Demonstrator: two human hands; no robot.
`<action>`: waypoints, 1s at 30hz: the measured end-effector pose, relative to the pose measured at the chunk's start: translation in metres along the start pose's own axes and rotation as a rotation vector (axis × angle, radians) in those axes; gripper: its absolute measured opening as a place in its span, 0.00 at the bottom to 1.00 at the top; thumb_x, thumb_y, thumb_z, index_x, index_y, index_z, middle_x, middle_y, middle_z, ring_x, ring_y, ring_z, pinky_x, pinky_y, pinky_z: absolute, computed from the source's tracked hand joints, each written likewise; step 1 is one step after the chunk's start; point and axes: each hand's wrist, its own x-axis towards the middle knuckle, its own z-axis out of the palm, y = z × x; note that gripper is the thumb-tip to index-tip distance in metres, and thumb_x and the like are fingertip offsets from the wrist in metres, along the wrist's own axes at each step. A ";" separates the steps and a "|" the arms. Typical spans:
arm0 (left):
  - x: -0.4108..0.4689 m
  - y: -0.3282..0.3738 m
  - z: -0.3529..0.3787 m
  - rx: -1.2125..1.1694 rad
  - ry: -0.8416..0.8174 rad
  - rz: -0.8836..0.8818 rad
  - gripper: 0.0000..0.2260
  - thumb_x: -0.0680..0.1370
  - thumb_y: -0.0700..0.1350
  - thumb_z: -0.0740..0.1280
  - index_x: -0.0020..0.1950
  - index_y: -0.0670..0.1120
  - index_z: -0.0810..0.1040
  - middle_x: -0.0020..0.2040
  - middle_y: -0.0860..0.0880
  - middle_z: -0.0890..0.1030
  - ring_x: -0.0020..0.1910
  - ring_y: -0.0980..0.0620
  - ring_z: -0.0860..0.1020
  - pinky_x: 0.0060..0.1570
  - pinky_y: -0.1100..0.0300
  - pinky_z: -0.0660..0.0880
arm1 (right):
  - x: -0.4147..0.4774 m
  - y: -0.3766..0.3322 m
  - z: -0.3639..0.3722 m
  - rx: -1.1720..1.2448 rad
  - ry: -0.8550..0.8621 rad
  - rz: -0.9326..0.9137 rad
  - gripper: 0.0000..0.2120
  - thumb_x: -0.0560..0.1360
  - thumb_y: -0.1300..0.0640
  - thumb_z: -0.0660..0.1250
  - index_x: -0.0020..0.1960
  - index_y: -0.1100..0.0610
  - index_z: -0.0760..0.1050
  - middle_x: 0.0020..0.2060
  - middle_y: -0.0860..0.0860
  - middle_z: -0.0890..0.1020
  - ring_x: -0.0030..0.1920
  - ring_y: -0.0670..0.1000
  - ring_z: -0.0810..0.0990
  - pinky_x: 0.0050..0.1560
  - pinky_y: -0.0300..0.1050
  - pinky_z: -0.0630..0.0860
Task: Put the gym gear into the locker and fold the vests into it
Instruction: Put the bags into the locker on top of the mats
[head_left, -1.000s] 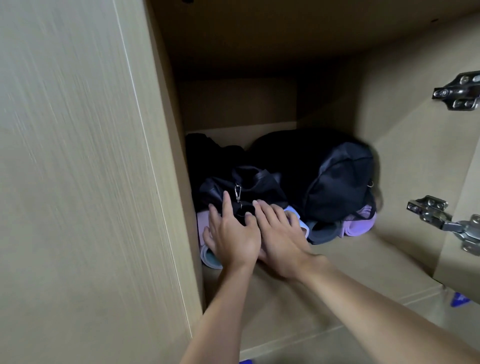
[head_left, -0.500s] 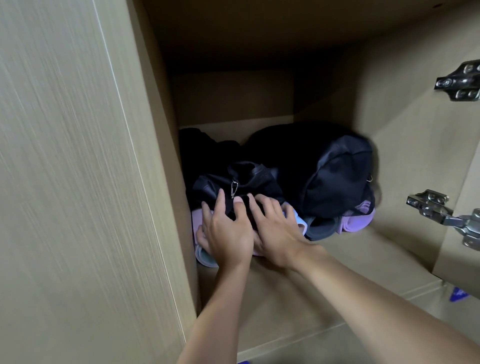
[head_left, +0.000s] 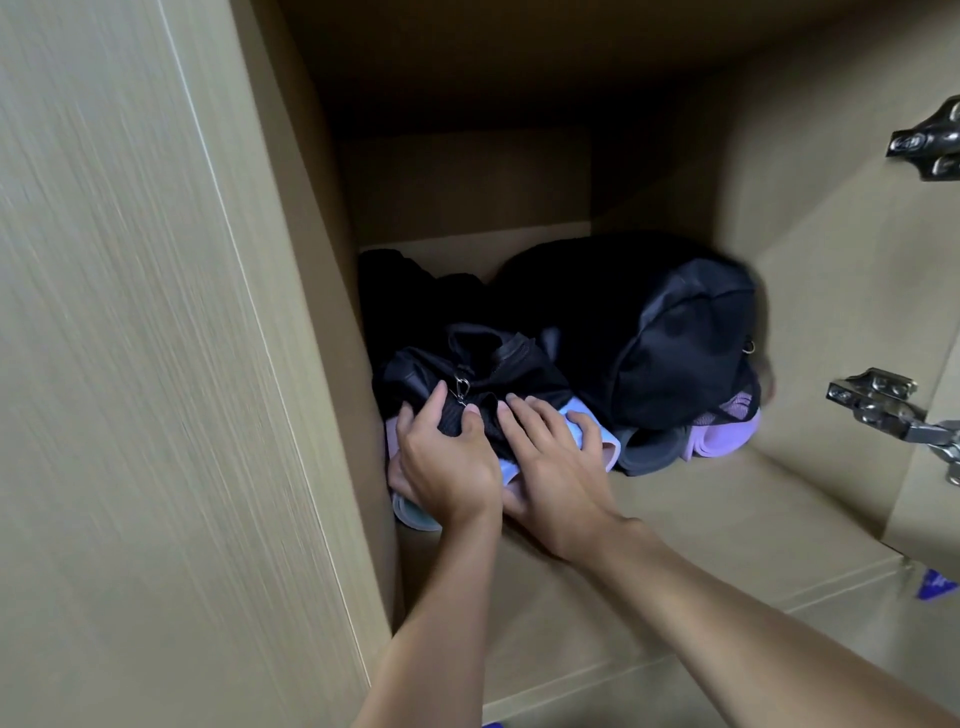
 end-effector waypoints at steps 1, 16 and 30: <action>0.000 -0.002 0.001 -0.009 0.012 0.012 0.17 0.76 0.47 0.73 0.65 0.55 0.80 0.73 0.52 0.73 0.71 0.50 0.71 0.72 0.57 0.55 | -0.001 0.001 0.001 -0.004 0.011 -0.010 0.36 0.73 0.35 0.57 0.74 0.55 0.68 0.72 0.49 0.71 0.71 0.51 0.69 0.67 0.59 0.61; 0.001 -0.004 0.002 -0.040 0.019 0.026 0.17 0.76 0.47 0.72 0.65 0.54 0.80 0.73 0.52 0.72 0.73 0.53 0.68 0.70 0.60 0.52 | 0.000 -0.007 0.004 0.232 0.114 0.118 0.32 0.73 0.41 0.52 0.74 0.50 0.68 0.74 0.46 0.69 0.74 0.45 0.60 0.72 0.50 0.48; -0.010 0.000 -0.009 0.024 -0.050 0.084 0.19 0.76 0.48 0.72 0.68 0.54 0.78 0.77 0.49 0.67 0.75 0.52 0.65 0.71 0.57 0.51 | -0.003 -0.008 -0.023 0.292 -0.043 0.187 0.39 0.73 0.33 0.53 0.80 0.49 0.55 0.78 0.49 0.57 0.77 0.47 0.50 0.73 0.42 0.42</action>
